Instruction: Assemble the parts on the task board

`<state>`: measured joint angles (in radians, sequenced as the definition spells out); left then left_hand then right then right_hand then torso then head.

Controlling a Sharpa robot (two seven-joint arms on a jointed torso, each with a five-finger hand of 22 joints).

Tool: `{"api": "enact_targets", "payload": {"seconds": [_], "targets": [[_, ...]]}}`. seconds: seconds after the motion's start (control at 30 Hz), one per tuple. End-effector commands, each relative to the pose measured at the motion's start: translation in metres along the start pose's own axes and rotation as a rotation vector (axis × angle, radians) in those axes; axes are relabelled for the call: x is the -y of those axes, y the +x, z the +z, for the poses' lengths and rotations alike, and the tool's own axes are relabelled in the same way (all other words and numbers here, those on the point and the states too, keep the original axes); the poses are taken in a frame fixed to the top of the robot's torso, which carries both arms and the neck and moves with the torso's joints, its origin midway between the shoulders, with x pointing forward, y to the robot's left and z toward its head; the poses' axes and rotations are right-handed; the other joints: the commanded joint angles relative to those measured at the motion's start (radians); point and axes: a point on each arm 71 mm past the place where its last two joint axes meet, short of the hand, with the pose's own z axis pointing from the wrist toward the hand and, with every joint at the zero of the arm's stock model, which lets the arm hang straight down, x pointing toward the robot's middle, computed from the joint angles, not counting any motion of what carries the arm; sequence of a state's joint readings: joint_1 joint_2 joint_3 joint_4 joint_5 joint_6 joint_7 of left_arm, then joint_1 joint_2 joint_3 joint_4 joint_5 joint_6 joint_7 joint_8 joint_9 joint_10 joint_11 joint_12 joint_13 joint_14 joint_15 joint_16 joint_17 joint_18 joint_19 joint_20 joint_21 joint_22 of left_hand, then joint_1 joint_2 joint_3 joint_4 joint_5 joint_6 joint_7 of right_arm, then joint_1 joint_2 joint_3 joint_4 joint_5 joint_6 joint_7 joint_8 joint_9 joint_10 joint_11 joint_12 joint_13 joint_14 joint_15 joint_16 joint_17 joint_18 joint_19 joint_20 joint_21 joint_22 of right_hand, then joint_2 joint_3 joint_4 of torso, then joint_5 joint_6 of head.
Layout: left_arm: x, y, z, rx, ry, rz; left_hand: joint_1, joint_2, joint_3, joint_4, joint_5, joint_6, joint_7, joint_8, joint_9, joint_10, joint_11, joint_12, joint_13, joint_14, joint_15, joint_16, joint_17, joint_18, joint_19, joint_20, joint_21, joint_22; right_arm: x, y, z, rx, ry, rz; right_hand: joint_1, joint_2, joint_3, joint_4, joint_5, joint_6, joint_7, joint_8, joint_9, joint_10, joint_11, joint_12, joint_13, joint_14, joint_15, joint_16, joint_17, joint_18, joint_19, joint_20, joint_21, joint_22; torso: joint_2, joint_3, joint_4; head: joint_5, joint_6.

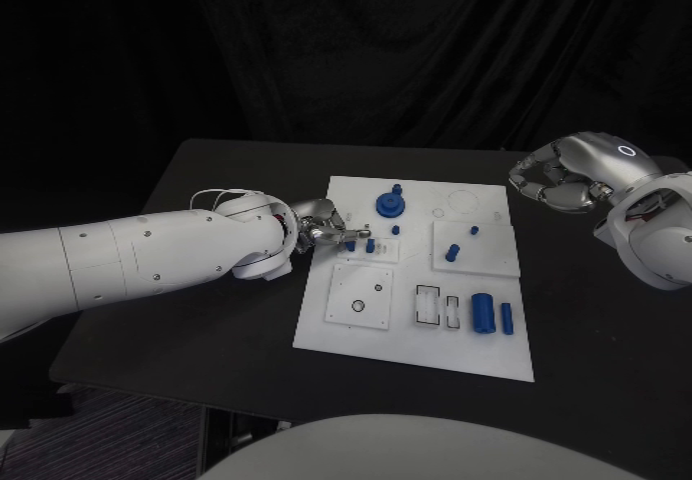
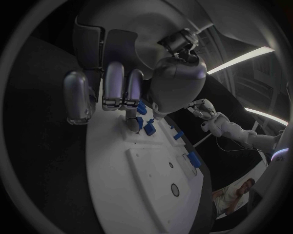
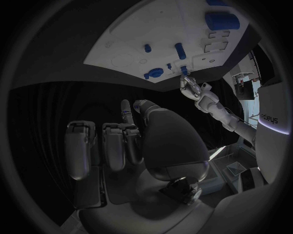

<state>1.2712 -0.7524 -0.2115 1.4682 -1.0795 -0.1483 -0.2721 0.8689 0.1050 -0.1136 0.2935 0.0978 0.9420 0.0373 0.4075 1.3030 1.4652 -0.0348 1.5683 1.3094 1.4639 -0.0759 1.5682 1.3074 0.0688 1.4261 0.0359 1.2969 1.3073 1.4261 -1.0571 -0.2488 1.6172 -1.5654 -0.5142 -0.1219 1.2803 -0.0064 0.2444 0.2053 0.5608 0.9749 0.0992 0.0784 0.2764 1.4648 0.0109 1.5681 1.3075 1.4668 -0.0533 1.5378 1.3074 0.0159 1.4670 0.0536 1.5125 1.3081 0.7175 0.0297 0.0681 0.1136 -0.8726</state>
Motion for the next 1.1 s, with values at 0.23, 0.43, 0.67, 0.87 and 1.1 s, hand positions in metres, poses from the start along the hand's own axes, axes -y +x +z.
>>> {"api": "enact_targets", "payload": {"seconds": [0.23, 0.43, 0.67, 0.87, 1.1], "targets": [[-0.0024, 0.0, -0.0001, 0.009, 0.0, -0.003, -0.072, 0.04, -0.106, 0.0, -0.048, 0.009, 0.001, 0.0, 0.009, 0.106, 0.007, 0.002, 0.261, 0.107, 0.006, 0.003, 0.263, -0.004, 0.0, 0.007, 0.003, 0.178, 0.002, 0.0016, -0.0005, -0.012, 0.022, -0.003, 0.006, -0.003, 0.006, -0.002, 0.006, 0.005, -0.001, -0.005, -0.001, 0.106, -0.006, 0.003, 0.263, 0.085, -0.007, -0.005, 0.169, 0.003, 0.072, -0.004, -0.004, 0.238, 0.0, 0.0, -0.0003, 0.0, 0.0], [0.0001, -0.0023, -0.0001, 0.035, 0.05, -0.009, -0.087, 0.105, -0.141, -0.001, -0.048, 0.017, -0.003, 0.029, 0.033, 0.106, 0.005, 0.002, 0.261, 0.107, 0.004, 0.003, 0.263, -0.004, 0.001, 0.005, 0.007, 0.179, 0.0025, 0.0018, -0.0003, -0.013, 0.023, -0.004, 0.006, -0.003, 0.007, -0.003, 0.006, 0.006, -0.001, -0.005, -0.001, 0.106, -0.006, 0.003, 0.263, 0.085, -0.007, -0.005, 0.169, 0.003, 0.072, -0.004, -0.005, 0.238, 0.0, -0.0002, 0.0, 0.0, 0.0], [0.0022, -0.0039, -0.0003, 0.053, 0.09, -0.012, -0.079, 0.159, -0.164, -0.002, -0.046, 0.008, -0.005, 0.07, 0.035, 0.106, 0.003, 0.002, 0.261, 0.107, 0.003, 0.003, 0.263, -0.005, 0.001, 0.004, 0.007, 0.179, 0.0022, 0.0027, 0.0, -0.015, 0.023, -0.004, 0.006, -0.003, 0.007, -0.003, 0.006, 0.006, -0.001, -0.005, -0.001, 0.106, -0.006, 0.003, 0.263, 0.085, -0.007, -0.005, 0.169, 0.003, 0.072, -0.004, -0.005, 0.238, 0.0, -0.0007, 0.0004, 0.0, 0.0], [0.002, -0.0044, -0.0005, 0.058, 0.096, -0.013, -0.05, 0.173, -0.178, -0.003, -0.04, 0.053, -0.007, 0.184, 0.054, 0.106, 0.001, 0.002, 0.261, 0.107, 0.002, 0.003, 0.263, -0.005, 0.004, 0.003, 0.012, 0.18, 0.0024, 0.0031, -0.0001, -0.017, 0.024, -0.004, 0.006, -0.002, 0.008, -0.004, 0.006, 0.006, -0.001, -0.005, -0.001, 0.106, -0.006, 0.003, 0.263, 0.085, -0.007, -0.005, 0.168, 0.003, 0.072, -0.004, -0.005, 0.238, 0.0, -0.0008, 0.0001, 0.0, 0.0], [0.0028, -0.0044, -0.0002, 0.06, 0.104, -0.013, -0.032, 0.184, -0.182, -0.002, -0.028, -0.007, -0.008, 0.114, 0.033, 0.106, 0.001, 0.002, 0.261, 0.107, 0.001, 0.003, 0.263, -0.005, 0.003, 0.003, 0.008, 0.179, 0.0026, 0.0034, -0.0001, -0.019, 0.026, -0.004, 0.006, -0.002, 0.008, -0.004, 0.006, 0.006, -0.001, -0.005, -0.001, 0.106, -0.006, 0.003, 0.263, 0.085, -0.007, -0.005, 0.168, 0.003, 0.072, -0.004, -0.005, 0.238, 0.0, -0.0006, 0.0, 0.001, 0.0]]}}
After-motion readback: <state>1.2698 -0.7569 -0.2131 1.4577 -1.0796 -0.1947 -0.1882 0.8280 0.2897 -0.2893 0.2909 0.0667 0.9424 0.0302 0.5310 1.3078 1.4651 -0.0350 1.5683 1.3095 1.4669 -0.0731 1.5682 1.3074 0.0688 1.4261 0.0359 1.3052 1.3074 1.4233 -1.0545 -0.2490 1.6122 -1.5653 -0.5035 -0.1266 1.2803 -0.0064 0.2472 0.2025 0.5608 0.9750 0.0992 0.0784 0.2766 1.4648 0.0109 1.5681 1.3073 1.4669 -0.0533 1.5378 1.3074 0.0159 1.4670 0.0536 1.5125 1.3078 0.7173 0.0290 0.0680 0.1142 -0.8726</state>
